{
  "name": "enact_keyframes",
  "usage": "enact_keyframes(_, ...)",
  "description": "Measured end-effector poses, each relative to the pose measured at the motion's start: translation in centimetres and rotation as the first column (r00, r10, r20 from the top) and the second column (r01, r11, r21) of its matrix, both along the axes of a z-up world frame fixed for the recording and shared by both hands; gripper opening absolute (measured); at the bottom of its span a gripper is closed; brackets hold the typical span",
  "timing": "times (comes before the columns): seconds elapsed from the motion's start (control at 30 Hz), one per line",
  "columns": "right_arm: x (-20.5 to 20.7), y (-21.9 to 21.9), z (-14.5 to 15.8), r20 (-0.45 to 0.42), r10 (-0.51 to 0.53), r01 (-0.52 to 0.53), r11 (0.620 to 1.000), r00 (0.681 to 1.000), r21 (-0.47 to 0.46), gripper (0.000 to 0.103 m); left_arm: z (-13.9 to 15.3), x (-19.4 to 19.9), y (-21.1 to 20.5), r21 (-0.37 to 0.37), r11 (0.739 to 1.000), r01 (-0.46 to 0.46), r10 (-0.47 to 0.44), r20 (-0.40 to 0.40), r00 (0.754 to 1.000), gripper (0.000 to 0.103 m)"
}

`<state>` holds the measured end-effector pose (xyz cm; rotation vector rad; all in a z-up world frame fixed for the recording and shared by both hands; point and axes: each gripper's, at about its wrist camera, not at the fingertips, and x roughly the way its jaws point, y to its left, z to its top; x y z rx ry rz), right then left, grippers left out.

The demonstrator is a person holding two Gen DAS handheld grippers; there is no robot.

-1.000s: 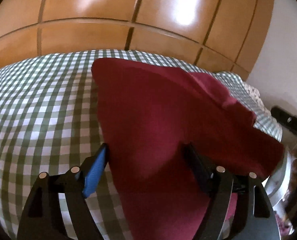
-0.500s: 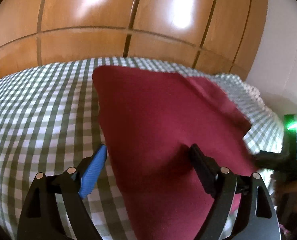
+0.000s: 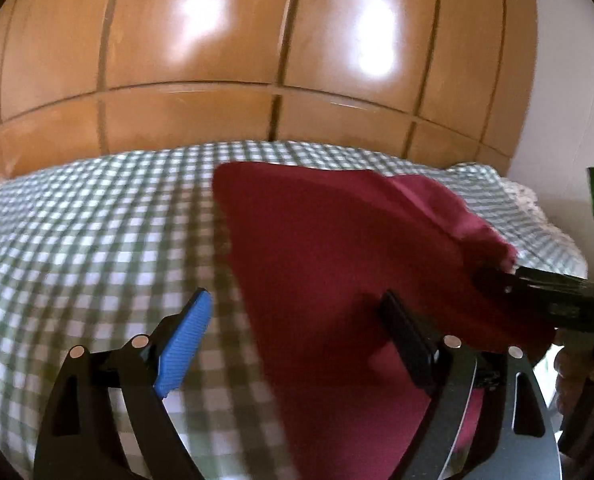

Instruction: Fold small clothes

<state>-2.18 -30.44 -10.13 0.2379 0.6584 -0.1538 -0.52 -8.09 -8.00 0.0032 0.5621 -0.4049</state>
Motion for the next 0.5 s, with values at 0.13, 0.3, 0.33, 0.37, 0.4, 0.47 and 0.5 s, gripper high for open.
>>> enact_keyframes(0.13, 1.1, -3.7, -1.1, -0.028, -0.077, 0.076, 0.997, 0.997, -0.029, 0.101, -0.8, 0.3, -0.3, -0.009, 0.999, 0.053, -0.053, -0.05, 0.997, 0.09)
enact_keyframes(0.3, 0.3, -4.9, -2.4, -0.023, -0.091, 0.09, 0.995, 0.996, -0.048, 0.101, -2.0, -0.4, -2.2, 0.04, 0.989, 0.141, -0.138, -0.071, 0.988, 0.09)
enact_keyframes(0.33, 0.3, -4.7, -2.8, -0.015, -0.085, 0.084, 0.996, 0.996, -0.043, 0.101, -2.4, -0.2, -2.3, 0.041, 0.989, 0.145, -0.141, -0.09, 0.986, 0.09)
enact_keyframes(0.37, 0.2, -4.7, -2.9, -0.01, -0.079, 0.079, 0.996, 0.997, -0.032, 0.101, -2.7, 0.1, -2.3, 0.038, 0.988, 0.148, -0.143, -0.112, 0.983, 0.09)
enact_keyframes(0.4, 0.6, -4.9, -2.8, -0.004, -0.074, 0.074, 0.997, 0.997, -0.002, 0.101, -2.9, 0.2, -2.2, 0.028, 0.989, 0.146, -0.142, -0.126, 0.982, 0.09)
enact_keyframes(0.47, 0.1, -5.2, -2.1, 0.002, -0.075, 0.074, 0.993, 0.997, 0.093, 0.101, -2.9, 0.4, -1.6, -0.007, 0.99, 0.138, -0.137, -0.142, 0.98, 0.091)
enact_keyframes(0.5, -0.3, -5.3, -1.1, 0.025, -0.072, 0.069, 0.99, 0.997, 0.126, 0.101, -2.9, 0.5, -1.4, -0.013, 0.991, 0.131, -0.132, -0.149, 0.98, 0.092)
